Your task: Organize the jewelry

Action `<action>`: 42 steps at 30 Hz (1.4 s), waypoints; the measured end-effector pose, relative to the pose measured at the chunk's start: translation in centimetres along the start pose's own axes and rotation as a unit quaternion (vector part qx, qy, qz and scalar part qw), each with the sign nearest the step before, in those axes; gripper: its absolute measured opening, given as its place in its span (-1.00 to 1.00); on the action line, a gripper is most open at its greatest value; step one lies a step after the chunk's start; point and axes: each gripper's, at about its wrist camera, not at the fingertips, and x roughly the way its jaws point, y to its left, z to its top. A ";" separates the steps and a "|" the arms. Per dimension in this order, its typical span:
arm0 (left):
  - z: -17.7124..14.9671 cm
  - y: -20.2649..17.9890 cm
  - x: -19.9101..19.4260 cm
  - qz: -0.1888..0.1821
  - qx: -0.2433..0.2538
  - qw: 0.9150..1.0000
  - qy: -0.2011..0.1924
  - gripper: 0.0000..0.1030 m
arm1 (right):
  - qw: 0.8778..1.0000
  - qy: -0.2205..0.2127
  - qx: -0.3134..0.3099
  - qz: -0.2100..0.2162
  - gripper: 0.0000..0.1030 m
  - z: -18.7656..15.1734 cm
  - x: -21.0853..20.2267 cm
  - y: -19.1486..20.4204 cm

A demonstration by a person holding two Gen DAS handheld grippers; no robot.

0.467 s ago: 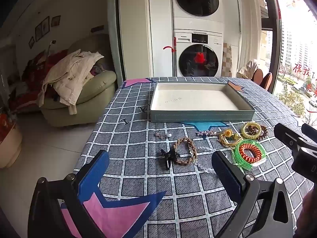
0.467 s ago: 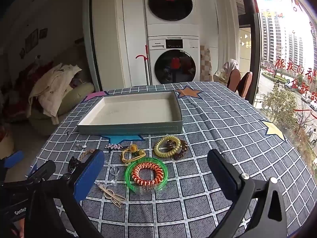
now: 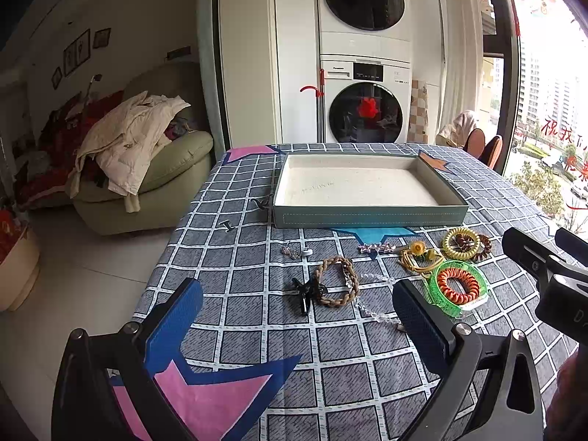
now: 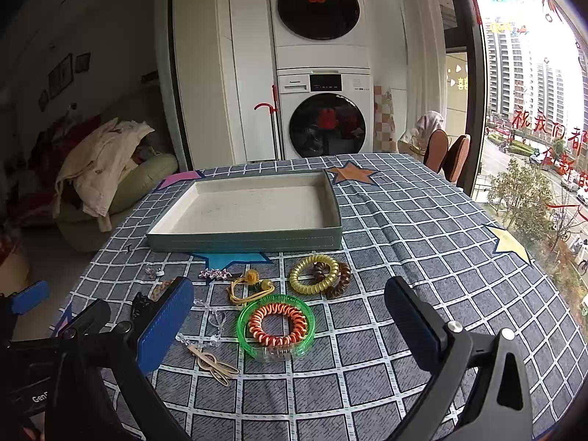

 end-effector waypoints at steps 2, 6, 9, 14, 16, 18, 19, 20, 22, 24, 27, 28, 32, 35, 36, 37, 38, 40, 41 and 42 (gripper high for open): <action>0.1 0.1 0.0 0.001 0.000 1.000 0.002 1.00 | 1.000 -0.001 0.000 0.000 1.00 0.0 0.0 0.0; 0.1 0.3 0.0 0.004 -0.003 1.000 0.003 1.00 | 1.000 -0.002 0.003 0.001 1.00 -0.1 0.0 -0.2; 0.1 0.4 0.0 0.004 -0.003 1.000 -0.001 1.00 | 1.000 -0.002 0.003 0.001 1.00 -0.1 0.0 -0.3; 0.0 0.4 0.1 0.003 -0.006 1.000 0.005 1.00 | 1.000 -0.001 0.004 0.002 1.00 -0.1 0.0 -0.2; 0.0 0.4 0.1 0.002 -0.009 1.000 0.010 1.00 | 1.000 -0.001 0.003 0.002 1.00 -0.1 0.0 -0.2; 0.1 0.4 0.2 0.004 -0.006 1.000 0.009 1.00 | 1.000 -0.001 0.002 0.003 1.00 -0.1 0.1 -0.2; 0.1 0.4 0.2 0.005 -0.005 1.000 0.008 1.00 | 1.000 0.000 0.002 0.003 1.00 -0.1 0.1 -0.2; 0.1 0.5 0.2 0.004 -0.007 1.000 0.006 1.00 | 1.000 0.000 0.002 0.003 1.00 -0.1 0.1 -0.2; 0.1 0.5 0.2 0.002 -0.009 1.000 0.011 1.00 | 1.000 0.000 0.001 0.003 1.00 -0.2 0.1 -0.1; 0.0 0.5 0.3 0.003 -0.009 1.000 0.011 1.00 | 1.000 0.000 0.001 0.004 1.00 -0.2 0.1 -0.1; 0.0 0.6 0.4 0.006 -0.008 1.000 0.001 1.00 | 1.000 0.001 0.002 0.004 1.00 -0.2 0.1 -0.2; 0.0 0.6 0.4 0.006 -0.008 1.000 0.002 1.00 | 1.000 0.002 0.002 0.004 1.00 -0.2 0.1 -0.2; 0.0 0.6 0.6 -0.002 -0.022 1.000 0.011 1.00 | 1.000 0.002 0.004 0.004 1.00 -0.2 0.1 -0.3; 0.0 0.4 0.7 0.000 -0.017 0.999 0.027 1.00 | 1.000 0.003 0.004 0.004 1.00 -0.2 0.1 -0.3; 0.0 0.5 0.7 -0.003 -0.021 0.999 0.029 1.00 | 1.000 0.003 0.005 0.004 1.00 -0.2 0.1 -0.3; -0.1 0.5 0.7 -0.004 -0.021 0.999 0.025 1.00 | 1.000 0.003 0.005 0.004 1.00 -0.2 0.1 -0.3; -0.1 0.5 0.7 -0.002 -0.019 1.000 0.023 1.00 | 1.000 0.003 0.004 0.004 1.00 -0.2 0.1 -0.3; 0.0 0.5 0.7 -0.002 -0.019 0.999 0.029 1.00 | 1.000 0.003 0.004 0.004 1.00 -0.2 0.1 -0.3; 0.0 0.4 0.7 -0.002 -0.020 0.999 0.029 1.00 | 1.000 0.003 0.004 0.004 1.00 -0.2 0.1 -0.3; 0.0 0.5 0.7 -0.003 -0.021 0.999 0.031 1.00 | 1.000 0.004 0.004 0.004 1.00 -0.2 0.1 -0.3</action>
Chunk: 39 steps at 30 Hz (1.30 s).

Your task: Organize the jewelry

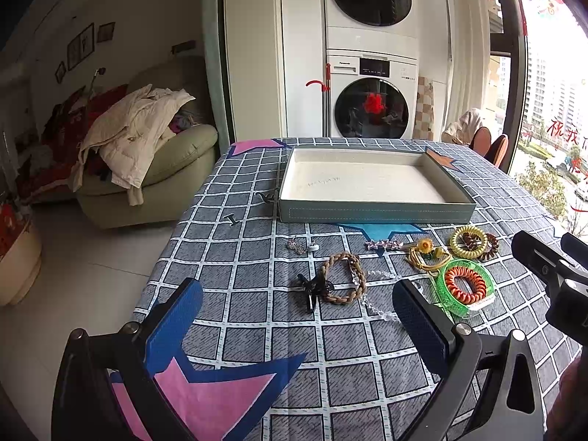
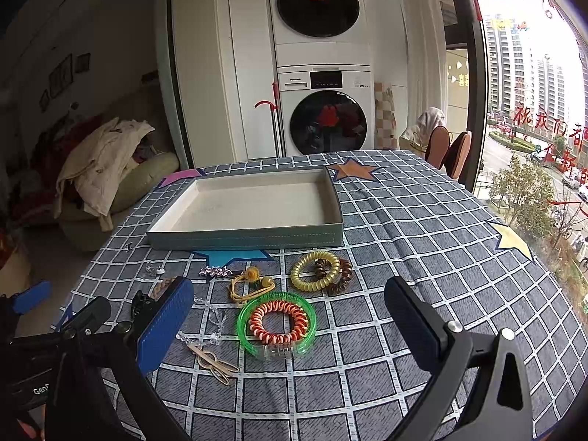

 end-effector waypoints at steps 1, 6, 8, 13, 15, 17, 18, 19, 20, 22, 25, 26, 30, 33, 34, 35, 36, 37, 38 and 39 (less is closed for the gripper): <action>0.0 0.0 0.0 0.000 0.001 1.000 -0.002 1.00 | 1.000 0.000 0.000 0.000 1.00 0.0 0.0 0.0; -0.1 0.0 0.0 -0.001 0.001 1.000 -0.007 1.00 | 1.000 0.000 0.000 0.000 1.00 0.0 0.0 0.0; -0.2 -0.1 0.0 0.001 0.003 1.000 -0.009 1.00 | 1.000 0.000 0.000 0.000 1.00 0.0 0.0 0.0; -0.2 -0.1 0.1 0.003 0.004 1.000 -0.018 1.00 | 1.000 0.001 0.001 0.000 1.00 0.0 0.0 -0.1; -0.3 -0.1 0.2 0.002 0.001 1.000 -0.021 1.00 | 1.000 0.001 0.001 0.000 1.00 0.0 0.1 0.0; -0.3 0.0 0.2 0.000 -0.001 1.000 -0.022 1.00 | 1.000 0.002 0.001 0.001 1.00 -0.1 0.1 0.0; -0.3 0.1 0.3 -0.003 -0.005 1.000 -0.027 1.00 | 1.000 0.002 0.001 0.001 1.00 -0.1 0.1 0.0; -0.3 0.1 0.3 -0.004 -0.006 1.000 -0.029 1.00 | 1.000 0.003 0.001 0.001 1.00 -0.1 0.1 -0.1; -0.3 0.1 0.3 -0.005 -0.007 1.000 -0.029 1.00 | 1.000 0.003 0.001 0.001 1.00 -0.1 0.1 -0.1; -0.3 0.1 0.4 -0.004 -0.006 1.000 -0.027 1.00 | 1.000 0.004 0.001 0.002 1.00 -0.1 0.1 -0.1; -0.3 0.1 0.4 -0.007 -0.009 0.999 -0.030 1.00 | 1.000 0.005 0.002 0.002 1.00 -0.2 0.2 0.0; -0.3 0.1 0.4 -0.009 -0.012 0.999 -0.032 1.00 | 1.000 0.006 0.002 0.002 1.00 -0.2 0.2 0.0; -0.3 0.0 0.7 0.000 0.000 1.000 -0.024 1.00 | 1.000 0.009 0.003 0.003 1.00 -0.2 0.4 -0.1; -0.2 0.0 0.9 -0.004 -0.006 1.000 -0.029 1.00 | 1.000 0.011 0.004 0.003 1.00 -0.2 0.6 -0.1; -0.2 0.0 1.0 -0.004 -0.006 1.000 -0.028 1.00 | 1.000 0.012 0.004 0.003 1.00 -0.2 0.6 -0.2; -0.2 0.0 1.0 -0.005 -0.007 1.000 -0.029 1.00 | 1.000 0.012 0.005 0.002 1.00 -0.2 0.7 -0.2; -0.2 0.0 1.1 -0.007 -0.009 0.999 -0.030 1.00 | 1.000 0.013 0.005 0.003 1.00 -0.1 0.7 -0.2; -0.2 0.0 1.2 -0.007 -0.010 1.000 -0.029 1.00 | 1.000 0.014 0.005 0.002 1.00 -0.1 0.7 -0.2; 0.0 0.0 1.2 -0.012 -0.015 0.999 -0.033 1.00 | 1.000 0.015 0.005 0.002 1.00 -0.1 0.8 -0.2; 0.0 0.0 1.3 -0.013 -0.015 0.999 -0.031 1.00 | 1.000 0.017 0.006 0.002 1.00 -0.1 0.9 -0.3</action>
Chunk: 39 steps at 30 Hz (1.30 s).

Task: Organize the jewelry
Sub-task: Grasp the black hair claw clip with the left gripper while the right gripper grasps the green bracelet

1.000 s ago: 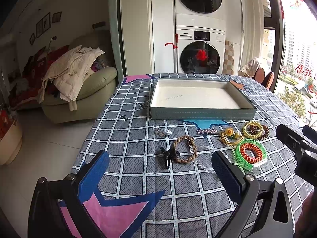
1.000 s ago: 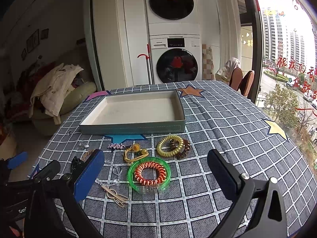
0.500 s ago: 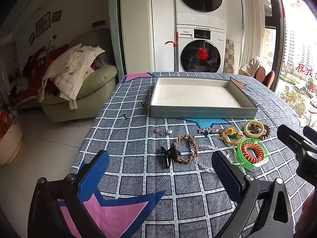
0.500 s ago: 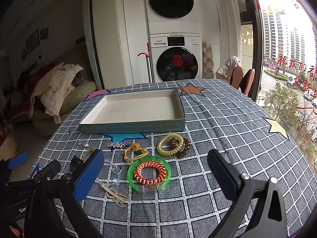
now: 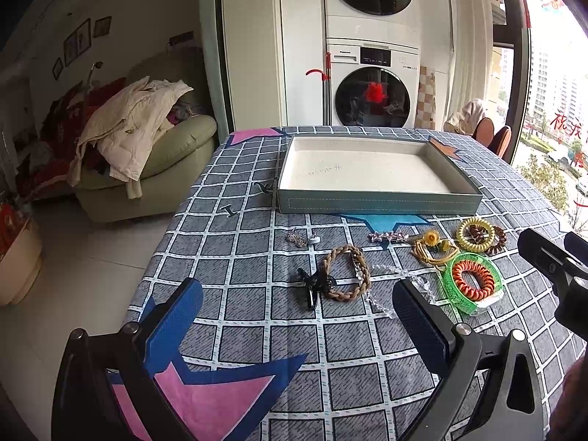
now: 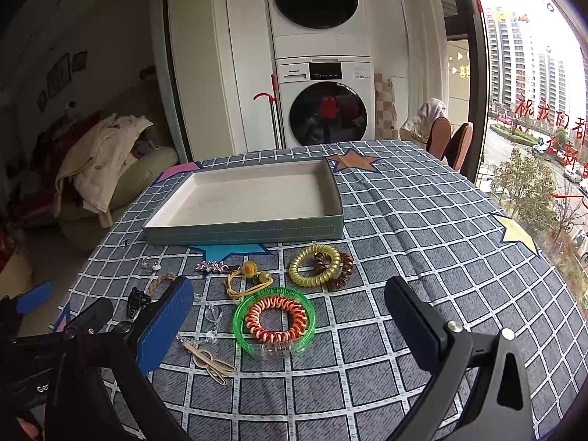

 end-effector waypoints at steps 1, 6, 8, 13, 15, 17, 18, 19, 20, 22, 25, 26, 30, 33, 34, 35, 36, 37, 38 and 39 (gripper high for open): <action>0.0 0.0 0.1 0.000 0.000 1.000 0.002 1.00 | 1.000 0.002 0.001 -0.001 1.00 0.0 0.1 0.0; 0.4 0.6 1.7 -0.017 -0.005 0.999 0.037 1.00 | 1.000 0.022 0.005 -0.003 1.00 0.2 0.8 -0.6; 0.4 1.2 2.5 -0.024 -0.009 0.998 0.056 1.00 | 0.999 0.037 0.008 -0.006 1.00 0.3 1.2 -1.1; 0.2 2.8 4.8 -0.038 -0.026 0.994 0.103 1.00 | 0.996 0.081 0.018 -0.029 1.00 -0.2 2.6 -2.7; 0.0 3.2 5.7 -0.034 -0.026 0.992 0.122 1.00 | 0.994 0.099 0.032 -0.032 1.00 -0.4 3.1 -3.5; -0.3 3.3 6.3 -0.030 -0.022 0.990 0.134 1.00 | 0.992 0.114 0.044 -0.031 1.00 -0.6 3.7 -4.2; -0.4 3.5 6.6 -0.030 -0.018 0.989 0.147 1.00 | 0.991 0.120 0.046 -0.031 1.00 -0.7 3.9 -4.3; -0.5 3.5 6.9 -0.033 -0.017 0.987 0.155 1.00 | 0.991 0.124 0.046 -0.033 1.00 -0.7 4.1 -4.5; -0.6 3.6 7.1 -0.036 -0.017 0.985 0.167 1.00 | 0.990 0.127 0.045 -0.034 1.00 -0.7 4.2 -4.5; -0.6 3.6 7.5 -0.039 -0.014 0.983 0.178 1.00 | 0.989 0.135 0.042 -0.034 1.00 -0.8 4.5 -4.6; -0.8 3.2 8.2 -0.033 -0.004 0.982 0.187 1.00 | 0.988 0.148 0.037 -0.028 0.92 -0.9 4.9 -4.3; -0.9 3.1 8.3 -0.029 -0.001 0.981 0.190 1.00 | 0.987 0.152 0.033 -0.028 0.83 -1.0 5.0 -4.1; -0.9 3.1 8.9 -0.026 -0.005 0.980 0.195 1.00 | 0.984 0.173 0.029 -0.032 0.49 -1.3 5.7 -4.1; -0.6 3.0 9.2 -0.020 0.000 0.981 0.194 1.00 | 0.982 0.186 0.038 -0.022 0.37 -1.5 6.3 -4.3; -0.4 2.9 9.3 -0.018 0.002 0.981 0.194 1.00 | 0.981 0.188 0.036 -0.022 0.34 -1.5 6.3 -4.3; -0.3 3.0 9.4 -0.017 0.003 0.981 0.195 1.00 | 0.981 0.189 0.031 -0.022 0.28 -1.4 6.4 -4.1; -0.2 3.0 9.5 -0.015 0.005 0.981 0.194 1.00 | 0.981 0.192 0.026 -0.020 0.25 -1.3 6.3 -4.0; 0.0 3.1 9.6 -0.012 0.007 0.981 0.194 1.00 | 0.981 0.194 0.020 -0.019 0.20 -1.3 6.3 -3.8; 0.1 3.2 9.7 -0.010 0.008 0.981 0.193 1.00 | 0.980 0.196 0.015 -0.019 0.17 -1.3 6.2 -3.7; 0.1 3.3 9.8 -0.010 0.007 0.981 0.194 1.00 | 0.980 0.199 0.010 -0.018 0.16 -1.3 6.2 -3.6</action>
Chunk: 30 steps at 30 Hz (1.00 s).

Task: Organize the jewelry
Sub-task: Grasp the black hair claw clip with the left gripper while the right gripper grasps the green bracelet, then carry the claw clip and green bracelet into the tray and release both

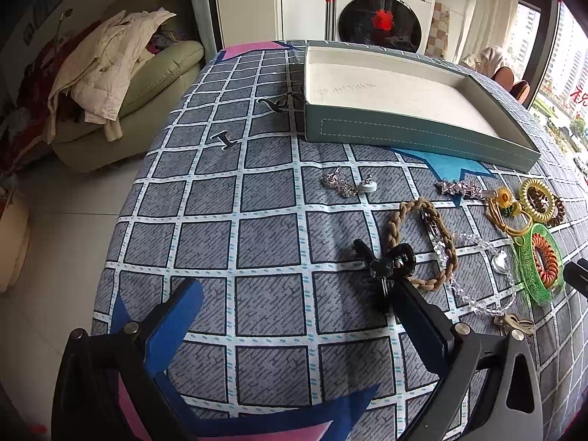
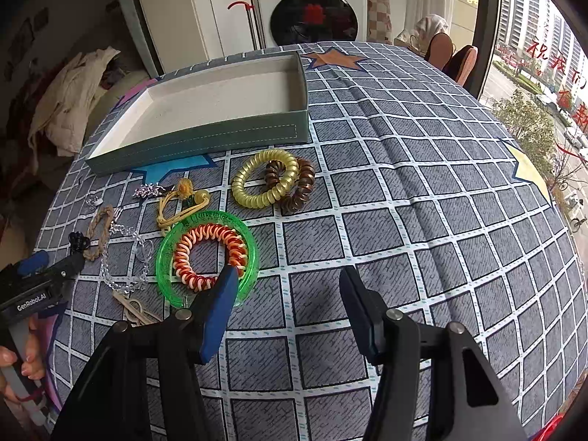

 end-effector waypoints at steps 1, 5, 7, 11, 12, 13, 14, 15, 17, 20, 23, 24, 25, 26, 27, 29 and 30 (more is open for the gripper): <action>0.1 0.1 0.1 -0.002 -0.001 1.000 0.001 1.00 | 1.000 0.004 -0.004 0.000 0.13 0.0 -0.1 0.1; 0.4 -0.3 0.2 -0.016 0.003 1.000 0.002 1.00 | 1.000 0.019 -0.012 0.016 0.06 0.3 0.0 0.5; 0.6 -0.8 0.2 -0.012 0.015 1.000 0.000 1.00 | 0.999 0.021 -0.023 0.004 0.01 0.8 0.3 1.0; 0.9 -1.1 0.3 -0.022 0.018 1.000 0.001 0.95 | 0.999 0.034 0.005 0.024 -0.07 1.9 1.6 0.2; 1.1 -1.1 0.3 -0.026 0.016 1.000 0.002 0.87 | 0.999 0.035 0.011 0.028 -0.07 2.1 1.8 0.0; 1.2 -1.1 0.3 -0.029 0.015 0.999 0.003 0.83 | 0.999 0.036 0.011 0.029 -0.08 2.4 1.9 -0.1; 1.2 -1.1 0.3 -0.031 0.016 0.999 0.004 0.81 | 0.999 0.036 0.010 0.030 -0.10 2.5 2.1 -0.1; 1.3 -1.2 0.3 -0.034 0.017 0.999 0.005 0.70 | 0.999 0.038 0.008 0.032 -0.13 2.7 2.2 0.0; 1.5 -1.5 0.1 -0.044 0.022 0.999 0.007 0.53 | 0.998 0.043 0.006 0.045 -0.39 2.9 2.2 0.3; 1.5 -2.3 0.0 -0.048 0.038 0.998 0.003 0.39 | 0.997 0.045 0.010 0.066 -0.66 2.7 2.2 0.4; 1.5 -2.6 -0.4 -0.054 0.052 0.997 -0.004 -0.27 | 0.995 0.042 0.027 0.083 -0.81 2.4 2.0 0.0; 1.5 -2.6 -0.4 -0.053 0.055 0.997 -0.003 -0.50 | 0.995 0.040 0.029 0.084 -0.88 2.3 1.9 -0.2; 1.5 -2.4 -0.5 -0.055 0.051 0.997 -0.001 -0.50 | 0.995 0.039 0.029 0.081 -0.88 2.2 1.7 -0.4; 1.5 -2.2 -0.5 -0.057 0.047 0.997 -0.001 -0.50 | 0.996 0.038 0.029 0.078 -0.88 2.1 1.6 -0.5; 1.4 -1.9 -0.6 -0.057 0.044 0.997 -0.002 -0.50 | 0.996 0.038 0.028 0.075 -0.88 1.9 1.5 -0.7; 1.2 -1.5 -1.1 -0.056 0.041 0.998 -0.008 -0.50 | 0.997 0.038 0.027 0.067 -0.88 1.5 1.2 -1.2; 1.2 -1.3 -1.3 -0.056 0.040 0.998 -0.010 -0.50 | 0.997 0.037 0.029 0.066 -0.88 1.4 1.1 -1.5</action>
